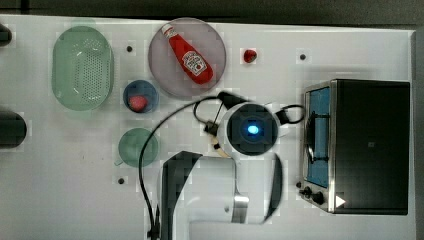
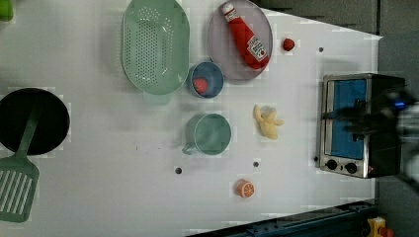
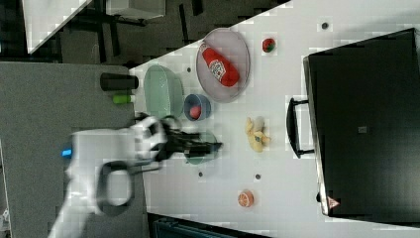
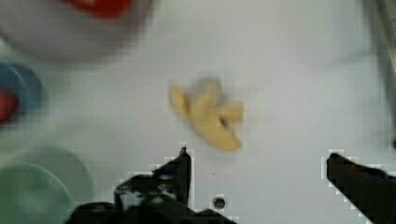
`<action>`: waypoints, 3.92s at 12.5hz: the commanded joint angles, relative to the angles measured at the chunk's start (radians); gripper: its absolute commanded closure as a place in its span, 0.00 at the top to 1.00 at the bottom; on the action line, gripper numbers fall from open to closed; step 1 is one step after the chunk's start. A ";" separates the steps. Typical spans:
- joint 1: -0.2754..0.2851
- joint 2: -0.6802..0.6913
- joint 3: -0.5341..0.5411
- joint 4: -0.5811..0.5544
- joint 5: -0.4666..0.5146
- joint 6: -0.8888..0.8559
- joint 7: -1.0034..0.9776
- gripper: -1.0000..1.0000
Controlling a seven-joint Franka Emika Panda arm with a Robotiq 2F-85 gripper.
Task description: Pick Banana and place it in mug.
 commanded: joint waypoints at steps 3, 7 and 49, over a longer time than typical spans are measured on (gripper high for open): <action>-0.007 0.152 0.025 -0.110 0.007 0.227 -0.643 1.00; -0.007 0.332 0.028 -0.113 0.007 0.471 -0.727 1.00; 0.042 0.173 0.489 0.018 0.126 0.169 0.132 0.32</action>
